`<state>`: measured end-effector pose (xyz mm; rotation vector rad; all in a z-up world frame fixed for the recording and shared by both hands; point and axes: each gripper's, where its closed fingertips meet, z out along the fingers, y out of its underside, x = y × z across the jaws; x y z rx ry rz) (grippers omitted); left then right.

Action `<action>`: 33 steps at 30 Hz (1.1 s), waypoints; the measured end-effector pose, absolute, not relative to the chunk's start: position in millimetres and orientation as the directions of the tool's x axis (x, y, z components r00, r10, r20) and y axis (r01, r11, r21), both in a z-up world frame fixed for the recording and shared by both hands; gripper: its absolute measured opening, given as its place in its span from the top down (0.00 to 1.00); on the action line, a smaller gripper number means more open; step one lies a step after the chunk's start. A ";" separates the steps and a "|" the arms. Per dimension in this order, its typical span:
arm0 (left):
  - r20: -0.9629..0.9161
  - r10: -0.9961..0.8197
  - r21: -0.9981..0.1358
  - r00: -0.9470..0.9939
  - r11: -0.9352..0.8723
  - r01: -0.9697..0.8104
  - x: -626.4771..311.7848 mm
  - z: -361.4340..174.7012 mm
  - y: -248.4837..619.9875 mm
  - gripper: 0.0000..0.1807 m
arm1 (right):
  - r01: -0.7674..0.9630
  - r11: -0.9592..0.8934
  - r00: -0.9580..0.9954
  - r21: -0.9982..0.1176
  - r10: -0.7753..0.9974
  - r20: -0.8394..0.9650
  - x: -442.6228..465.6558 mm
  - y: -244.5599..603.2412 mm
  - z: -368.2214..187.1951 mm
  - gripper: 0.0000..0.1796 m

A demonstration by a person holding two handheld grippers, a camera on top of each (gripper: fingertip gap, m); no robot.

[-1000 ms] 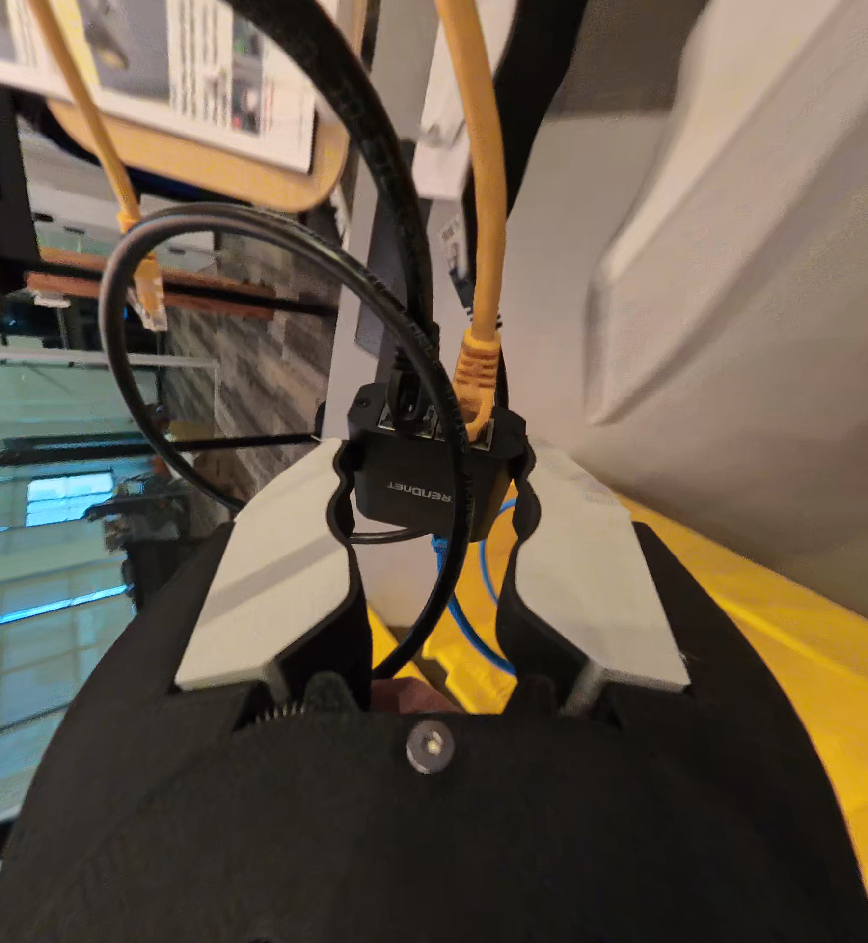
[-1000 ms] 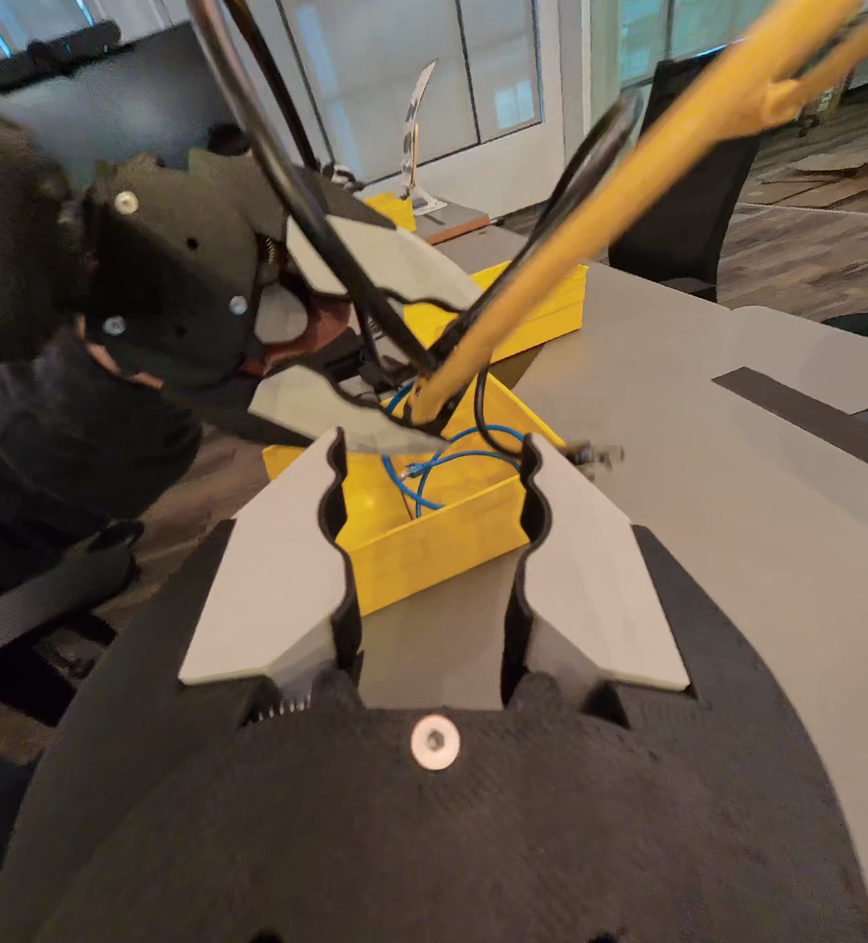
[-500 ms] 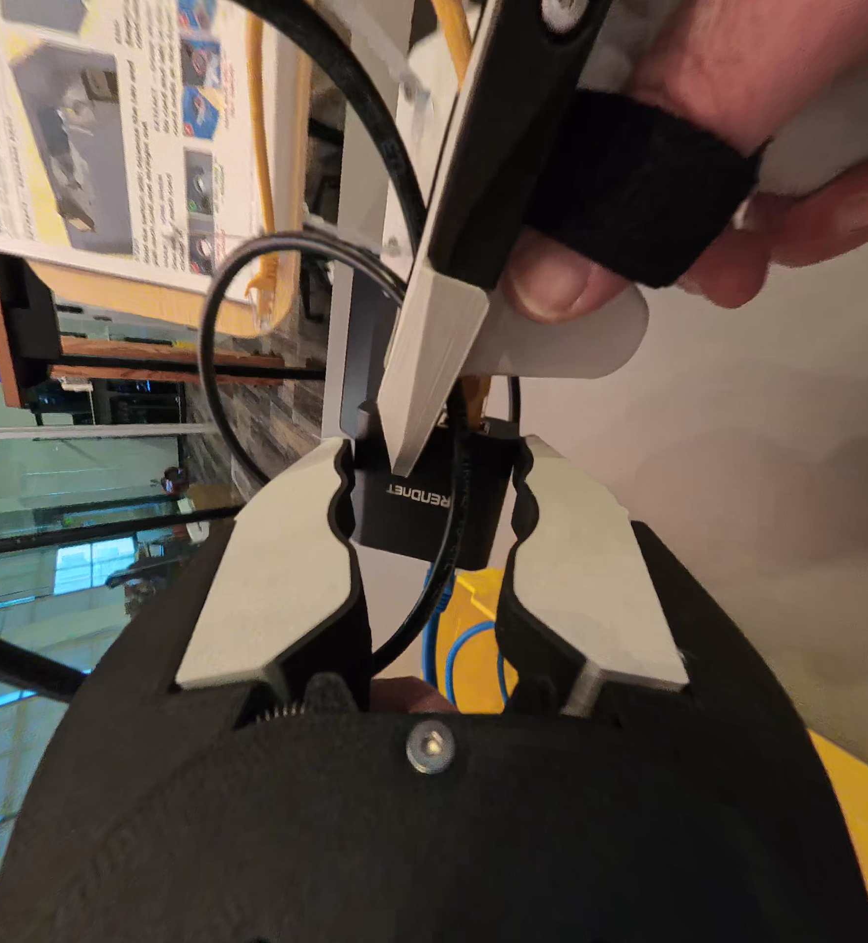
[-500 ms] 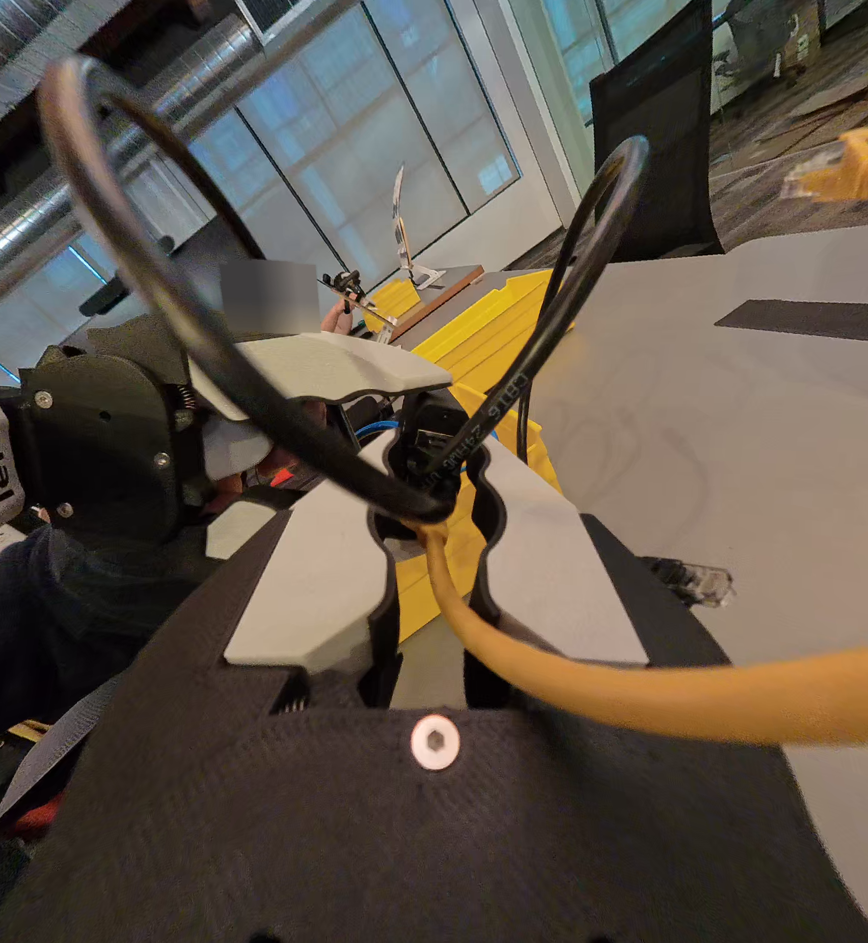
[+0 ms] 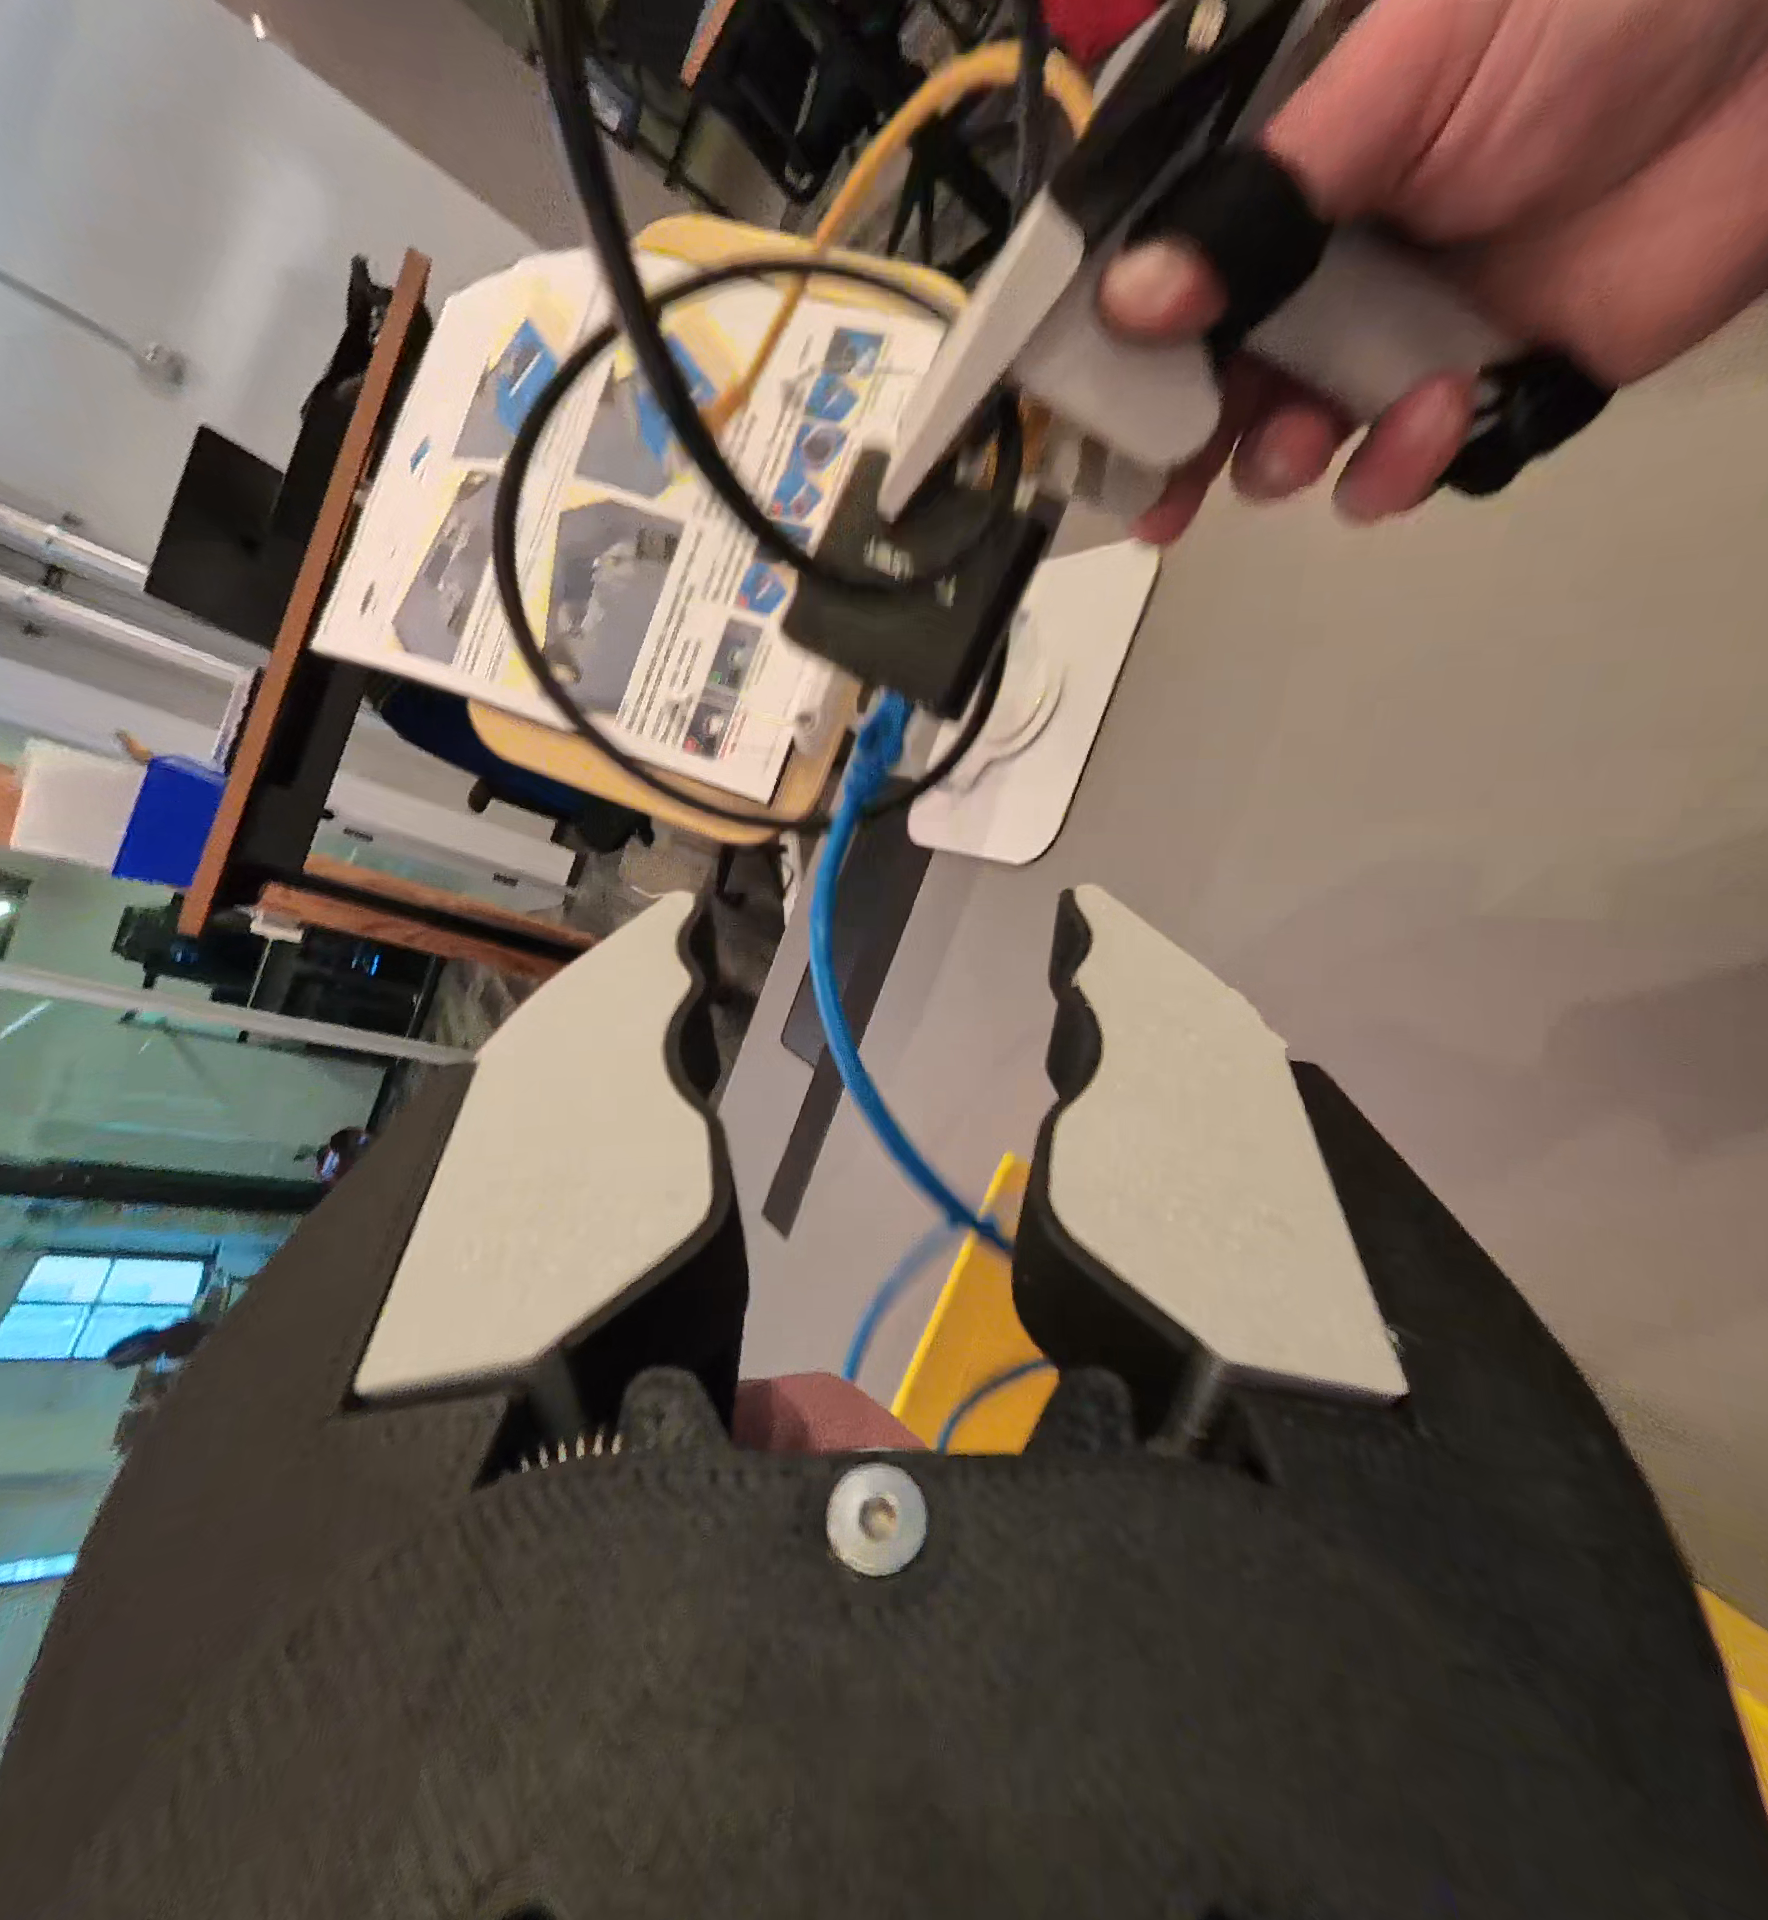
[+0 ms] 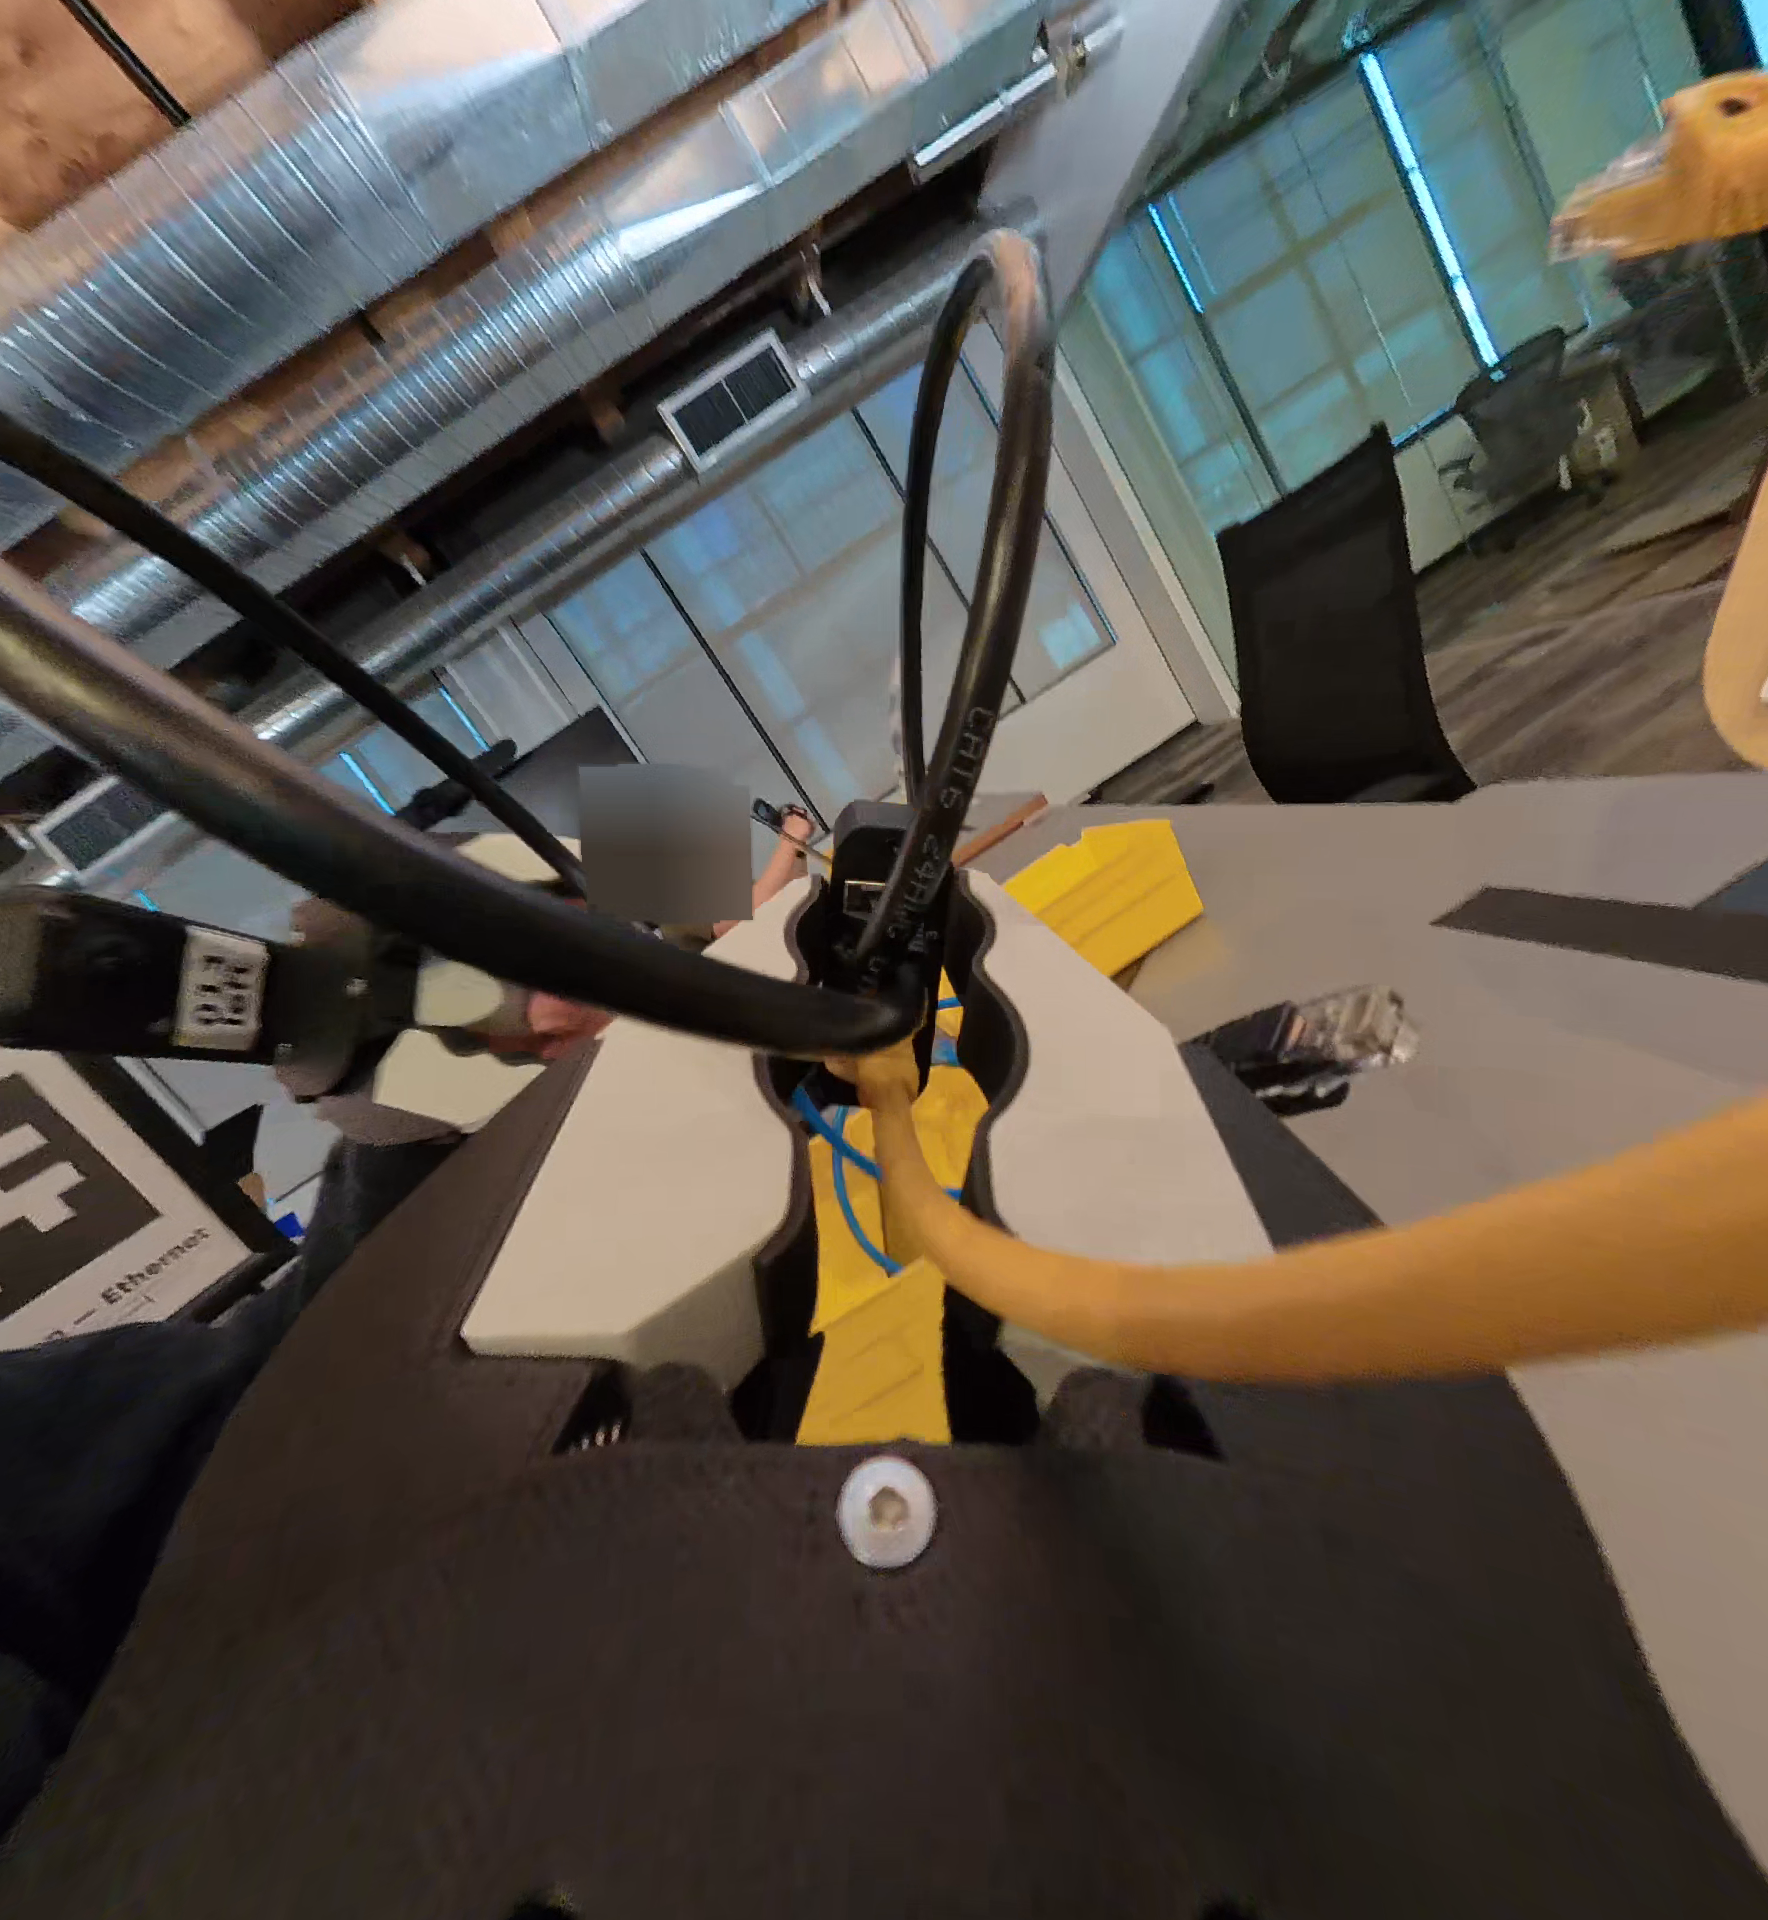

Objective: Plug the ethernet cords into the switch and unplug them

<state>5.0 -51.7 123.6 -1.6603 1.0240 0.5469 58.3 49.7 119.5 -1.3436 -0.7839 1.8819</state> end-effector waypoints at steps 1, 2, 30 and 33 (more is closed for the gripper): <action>-0.763 -0.346 -0.547 0.546 -0.102 -0.831 -3.0 122.6 -53.2 0.66 | -0.200 -0.587 -0.252 -0.784 0.804 -0.538 62.6 49.5 127.4 0.89; -0.745 -0.350 -0.553 0.567 -0.151 -0.819 -12.4 117.6 -53.8 0.66 | -0.215 -0.591 -0.263 -0.777 0.802 -0.537 66.4 50.2 134.4 0.89; -0.410 -0.195 -0.386 0.891 -0.848 -0.363 -226.9 -94.6 -120.9 0.72 | -0.576 -0.376 -0.289 -0.726 0.924 -0.249 201.6 36.5 285.9 0.89; -0.427 -0.198 -0.358 0.882 -0.859 -0.366 -237.6 -95.0 -125.4 0.74 | -0.587 -0.340 -0.265 -0.735 0.938 -0.223 212.0 32.7 295.0 0.89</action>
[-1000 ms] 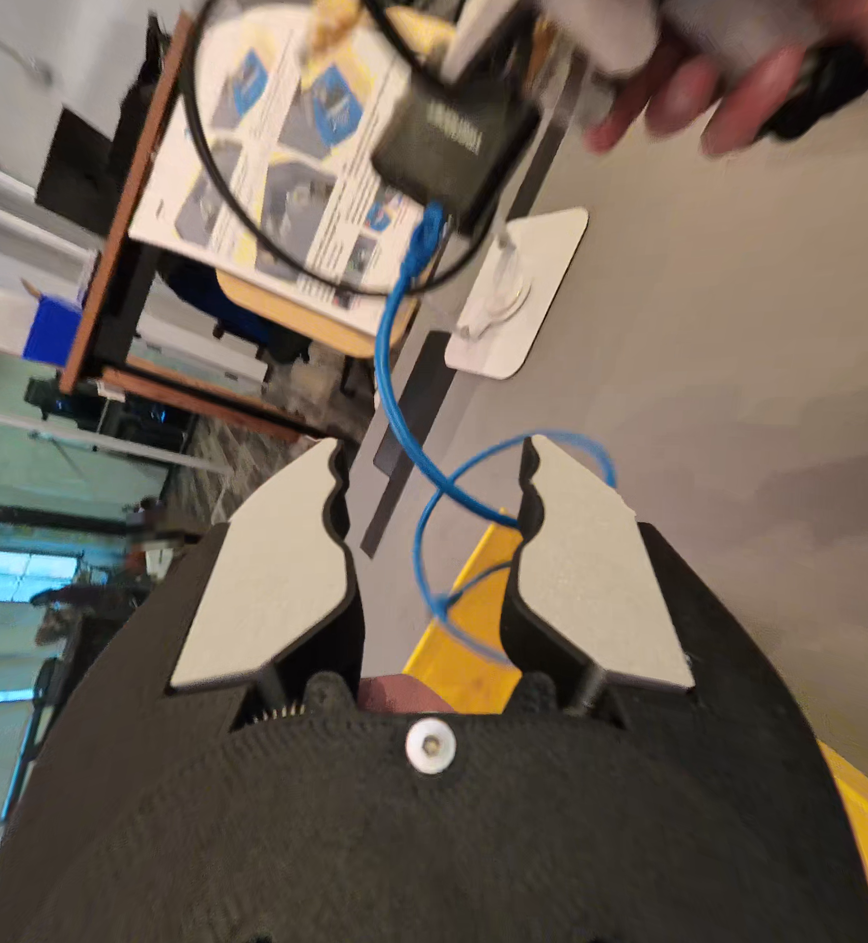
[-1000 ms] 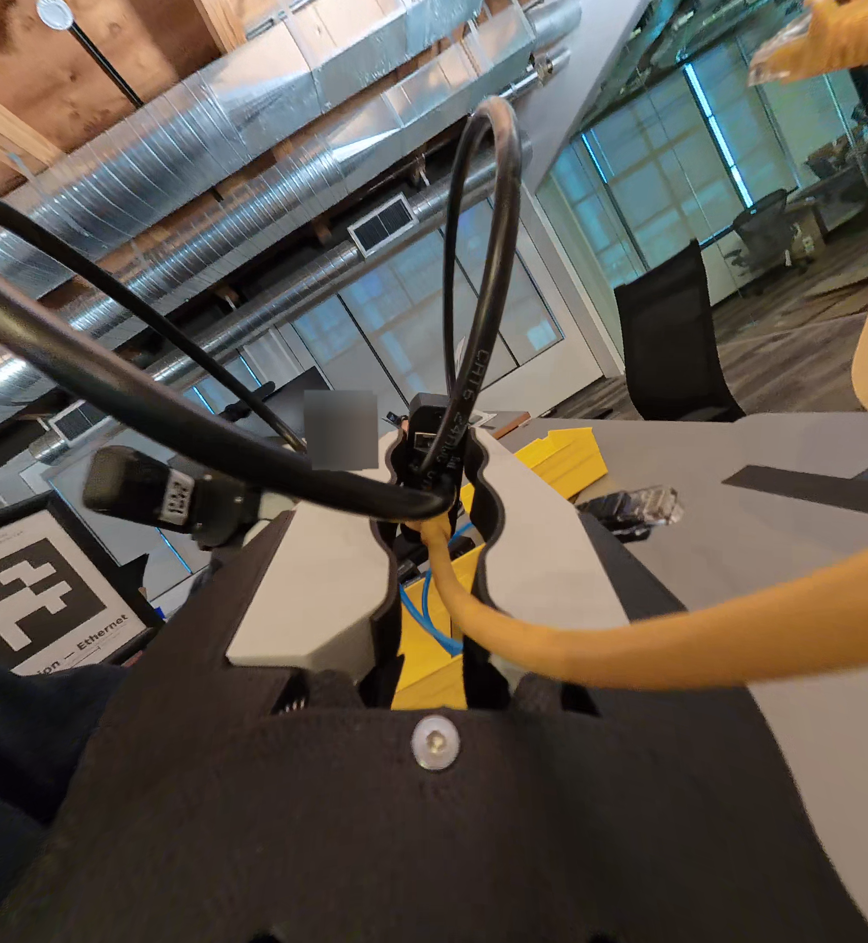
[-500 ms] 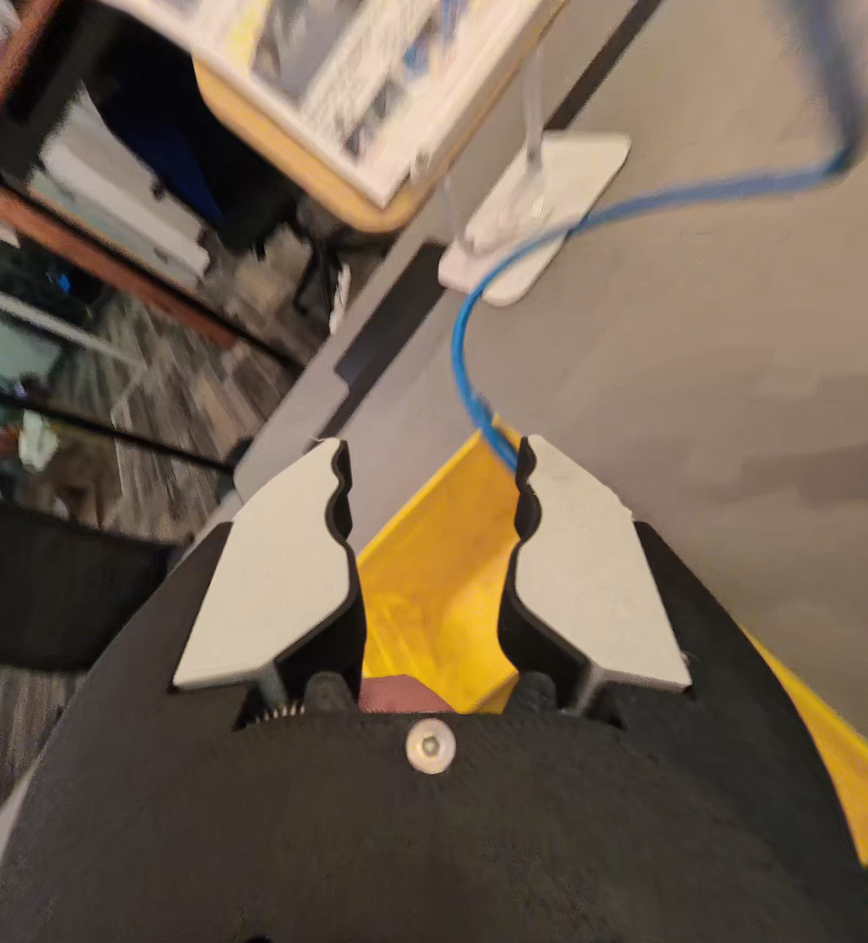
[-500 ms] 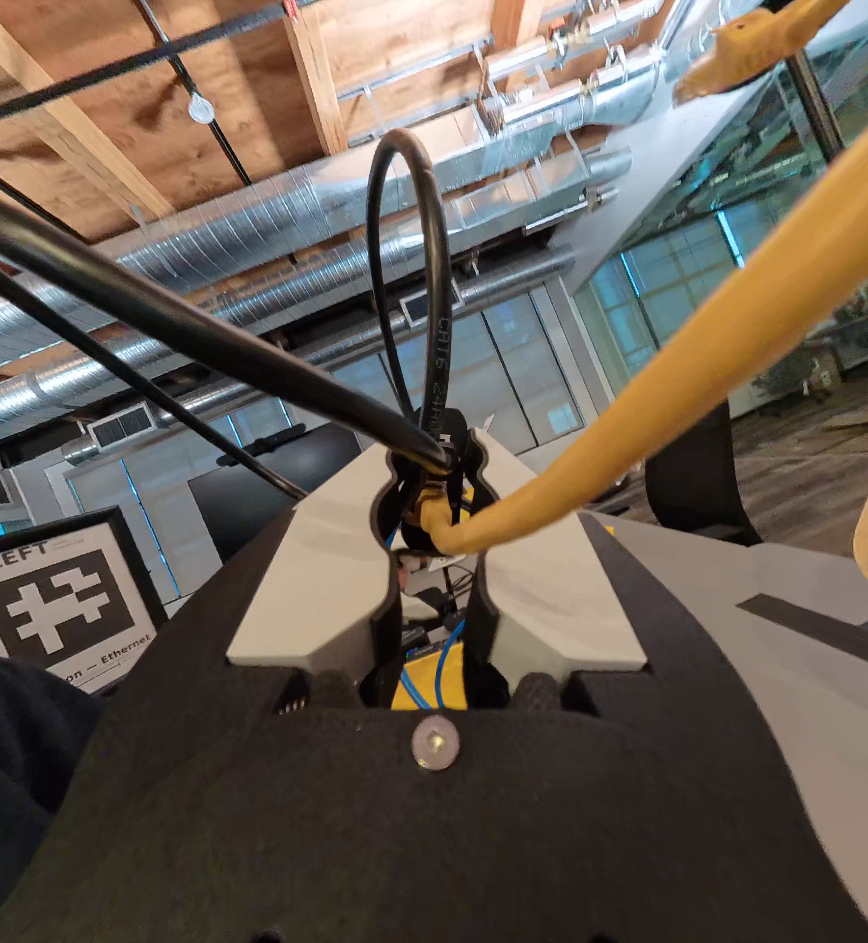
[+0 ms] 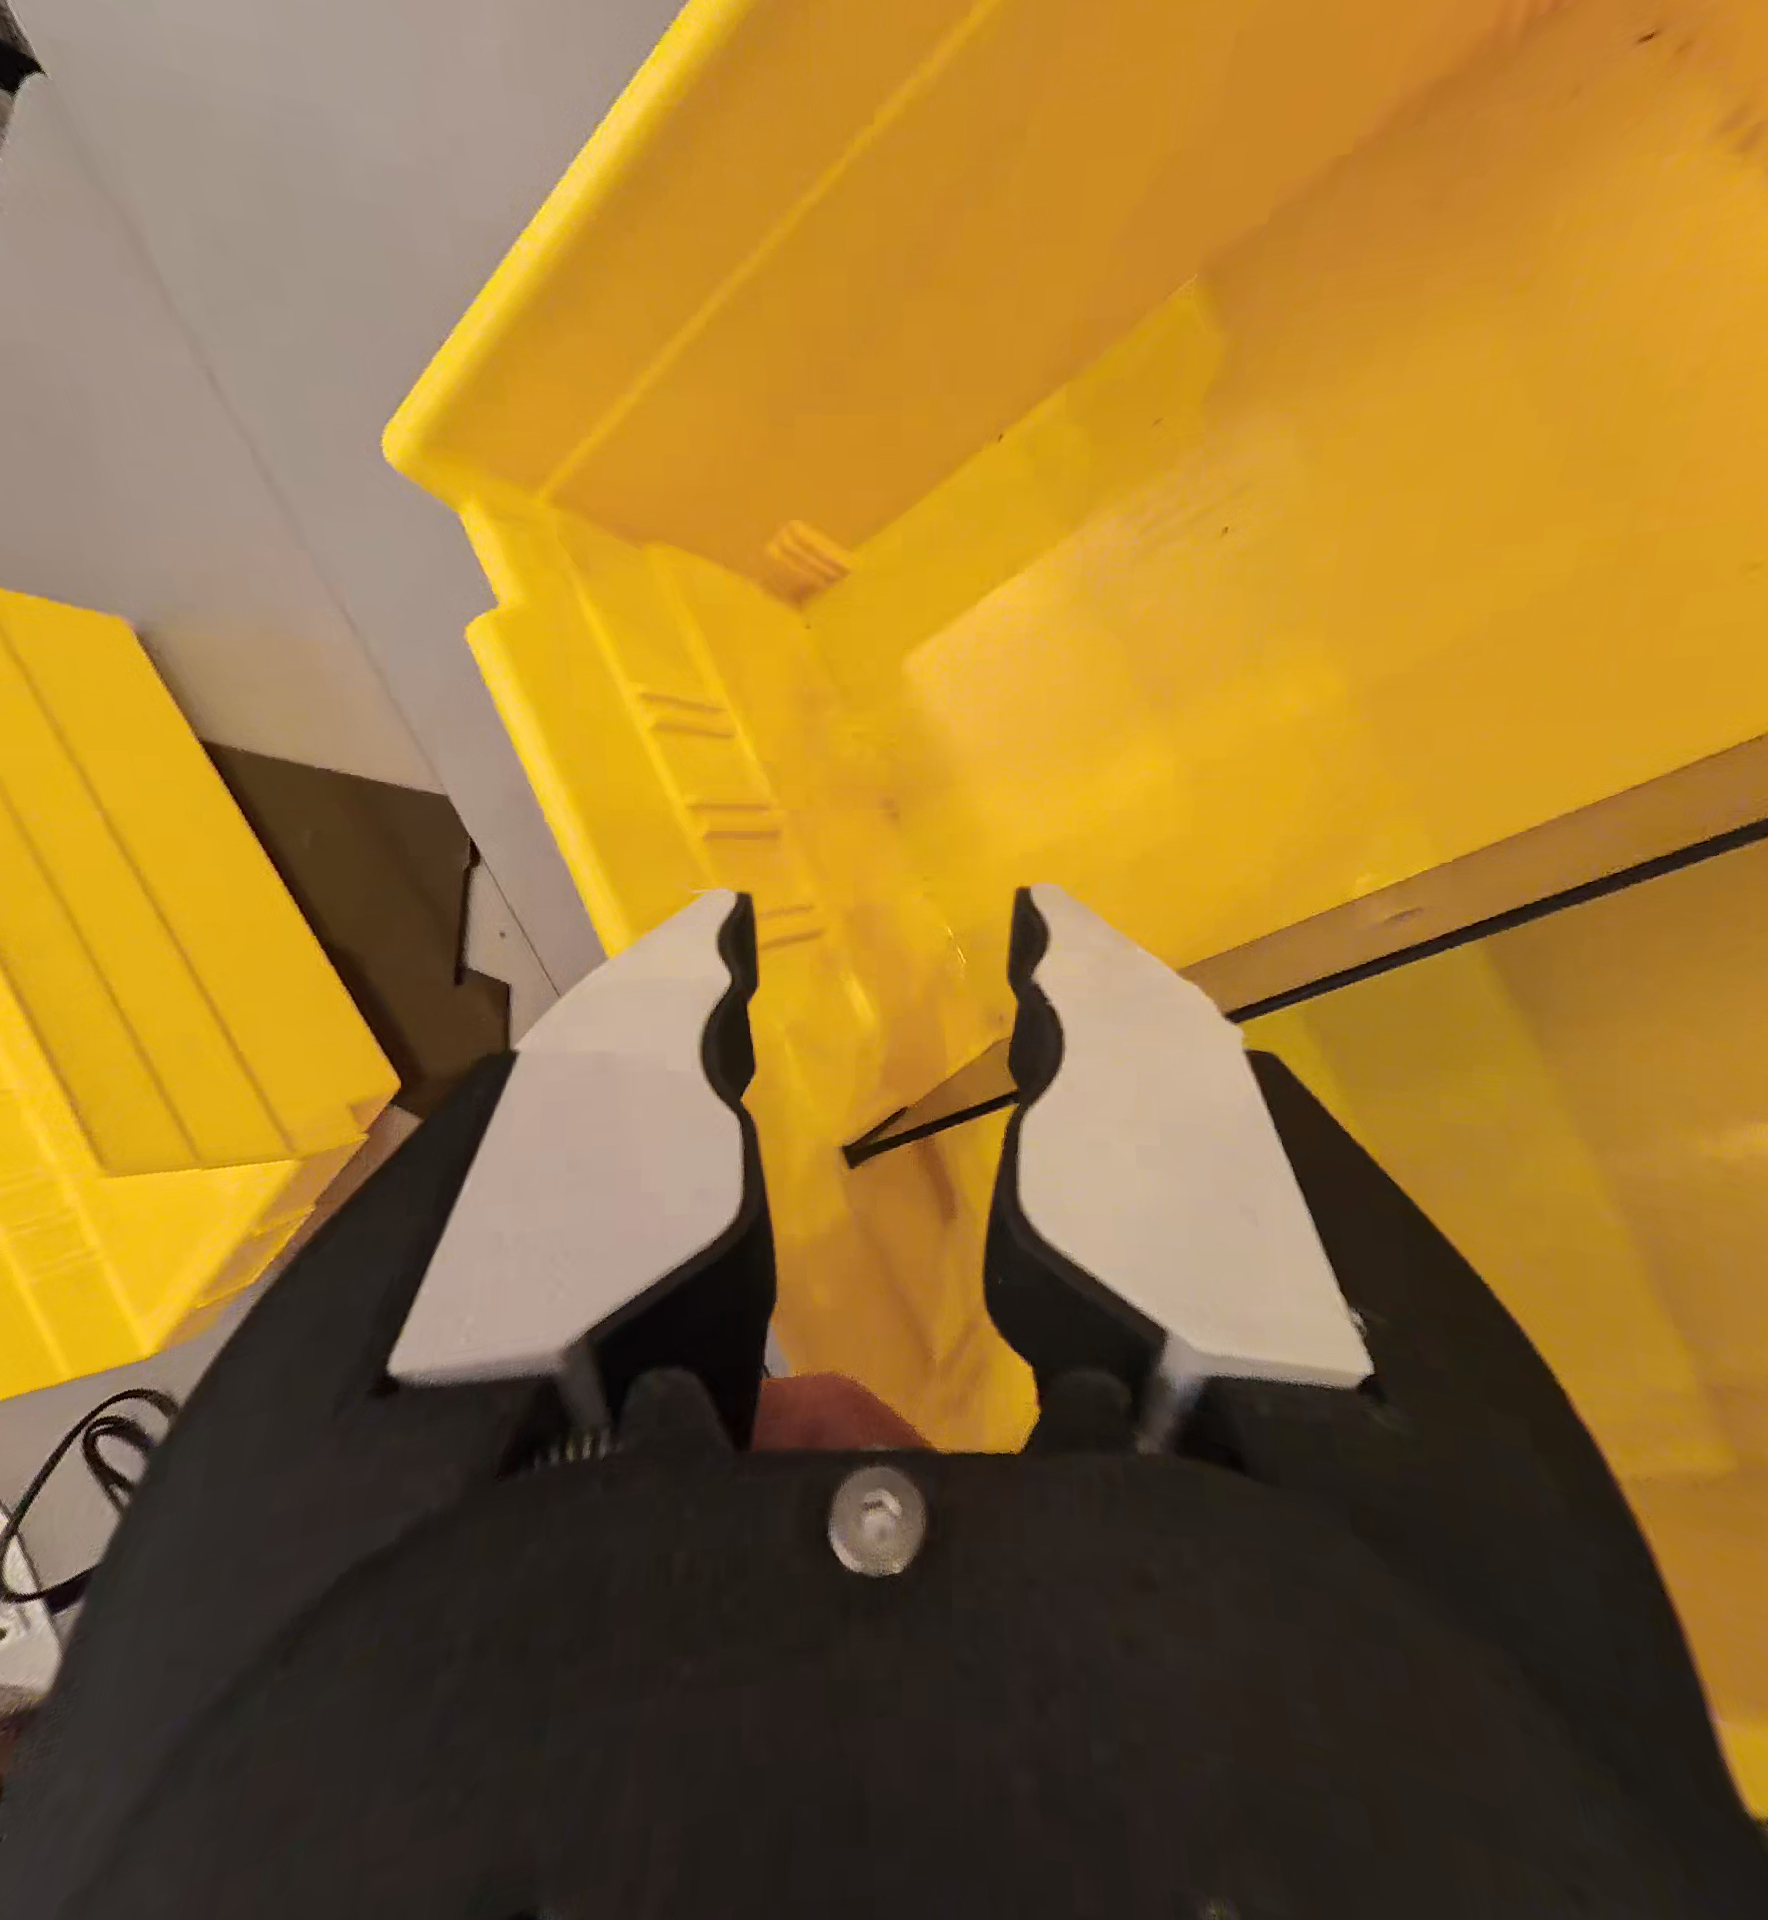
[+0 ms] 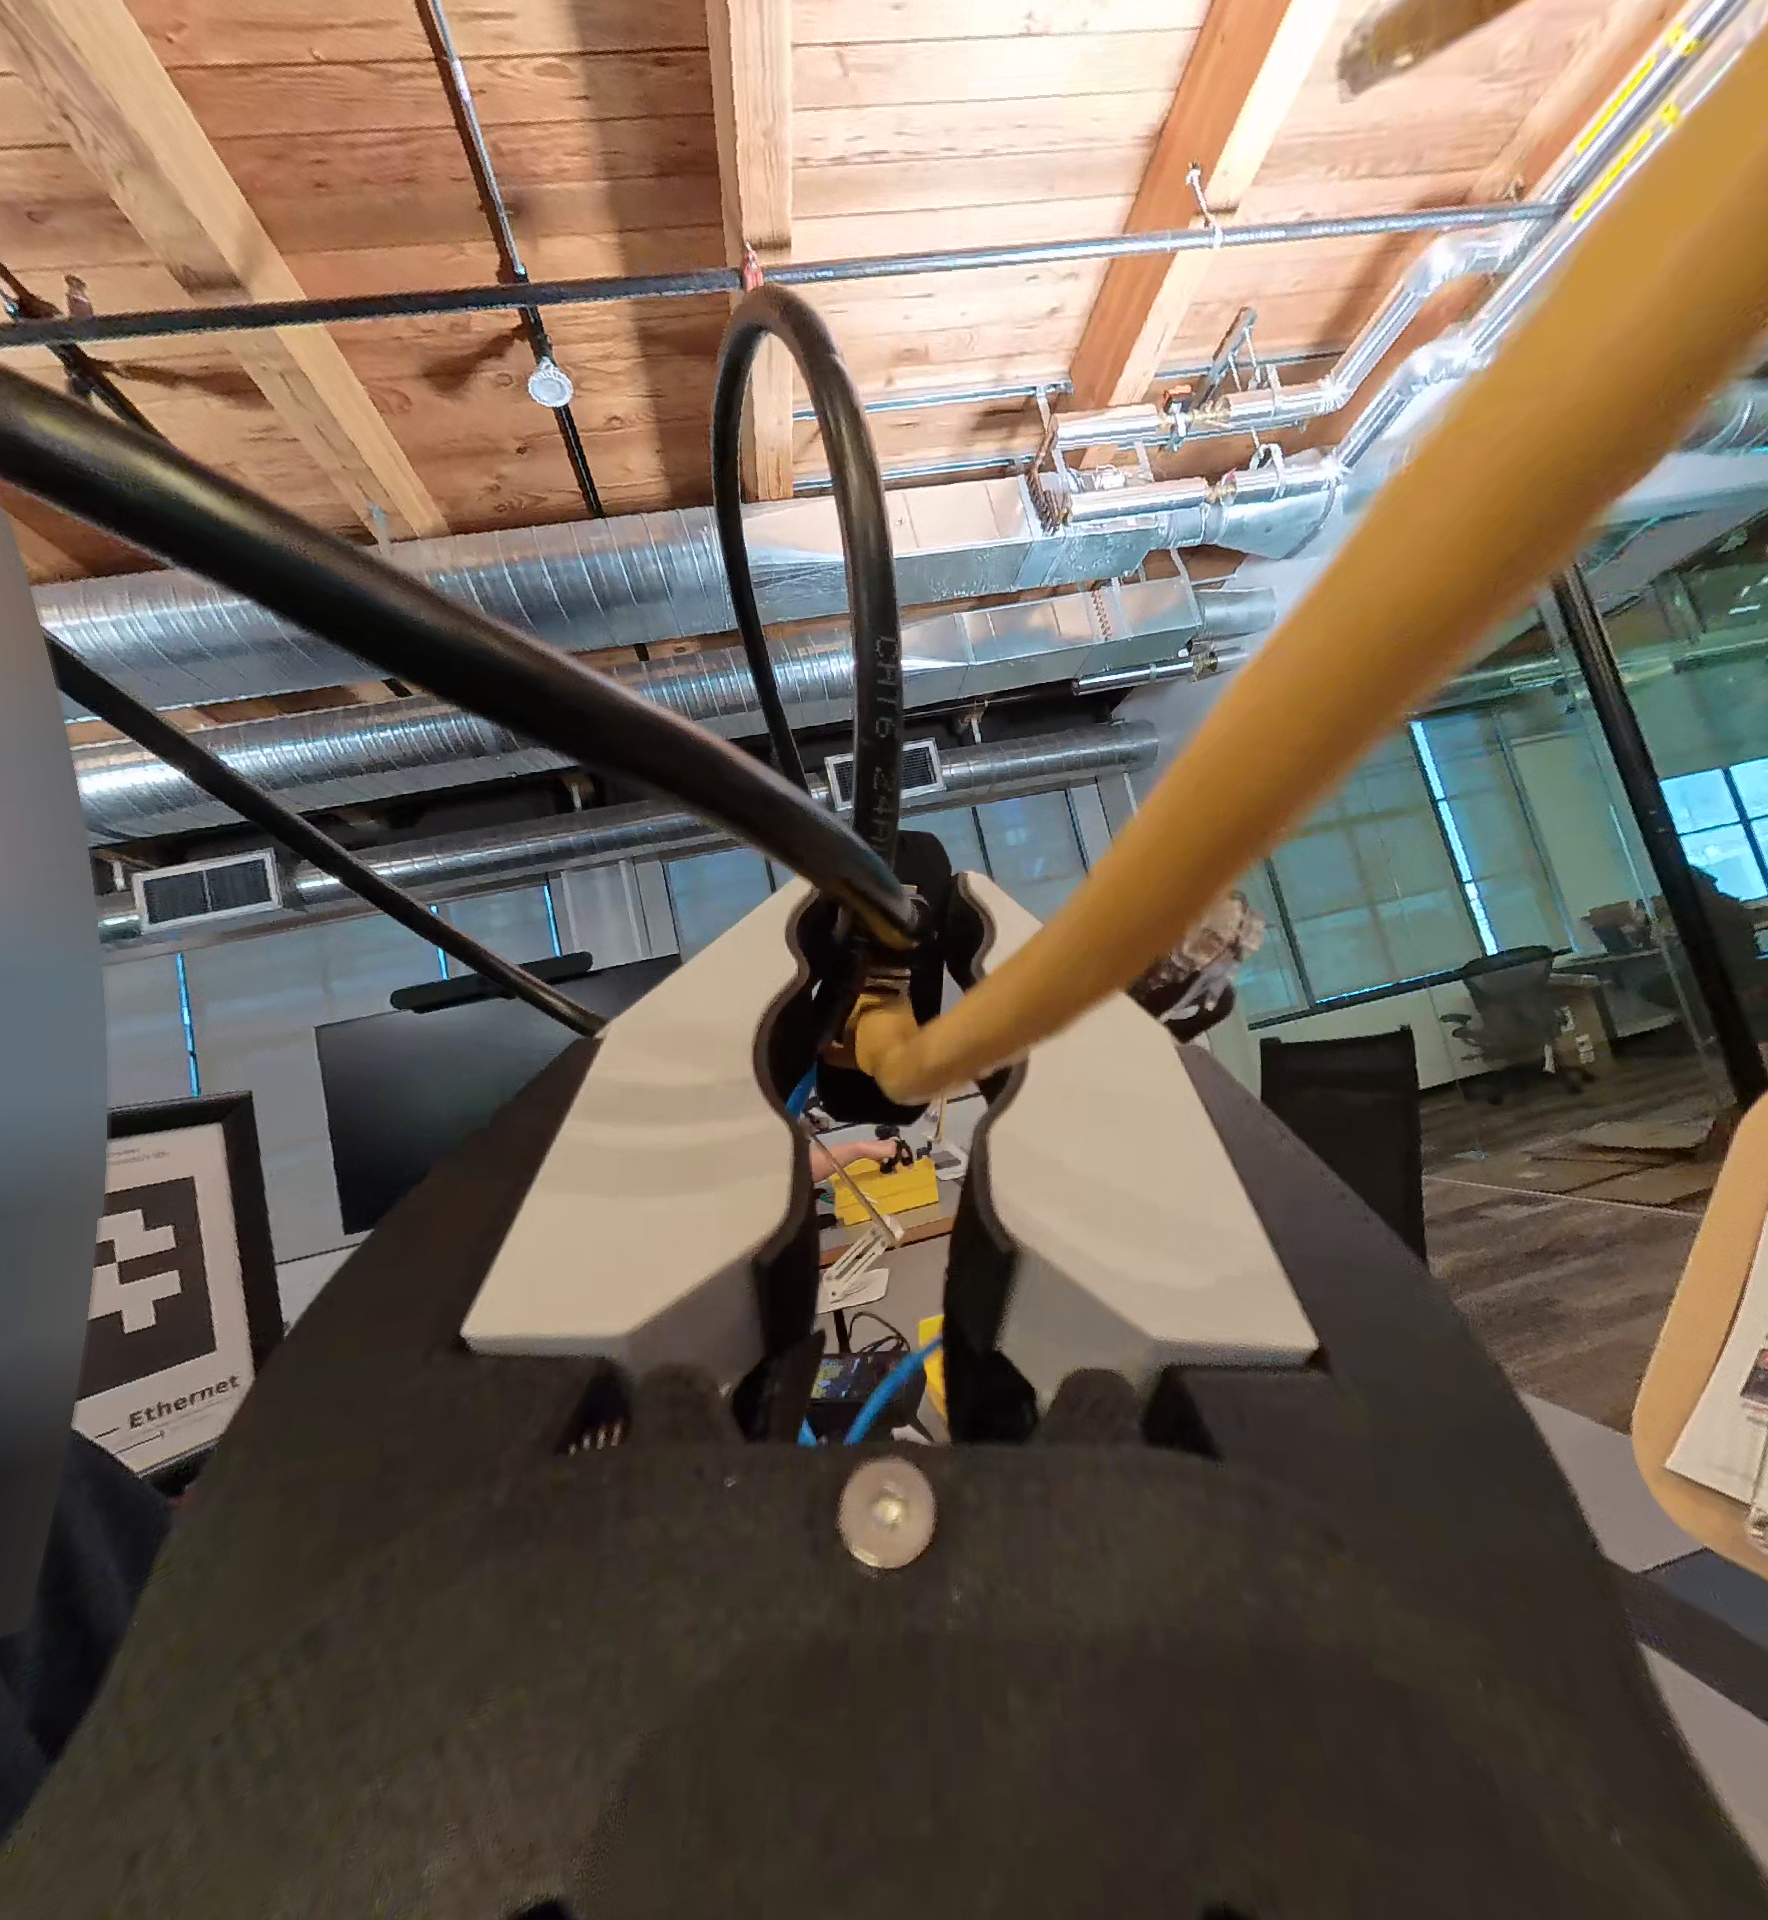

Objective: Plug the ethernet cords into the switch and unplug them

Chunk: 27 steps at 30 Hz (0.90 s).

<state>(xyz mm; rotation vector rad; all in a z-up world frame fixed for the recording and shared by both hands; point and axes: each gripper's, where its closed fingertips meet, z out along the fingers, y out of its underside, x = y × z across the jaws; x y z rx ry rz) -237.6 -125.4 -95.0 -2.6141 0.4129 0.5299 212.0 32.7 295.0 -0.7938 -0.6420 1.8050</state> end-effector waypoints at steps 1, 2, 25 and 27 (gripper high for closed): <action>-0.427 -0.189 -0.356 0.884 -0.864 -0.357 -240.5 -95.4 -126.5 0.77 | -0.592 -0.333 -0.262 -0.734 0.941 -0.215 215.6 31.8 297.7 0.89; -0.442 -0.175 -0.351 0.880 -0.869 -0.349 -245.0 -95.1 -127.4 0.79 | -0.591 -0.326 -0.258 -0.738 0.943 -0.210 218.1 31.4 299.1 0.89; -0.731 -0.374 -0.625 0.571 0.031 -0.780 102.0 121.3 -56.1 0.61 | -0.157 -0.588 -0.226 -0.793 0.803 -0.551 141.4 44.4 150.1 0.88; -0.732 -0.394 -0.620 0.556 0.049 -0.783 137.3 115.6 -47.2 0.60 | -0.124 -0.596 -0.234 -0.793 0.794 -0.561 133.3 37.1 139.2 0.88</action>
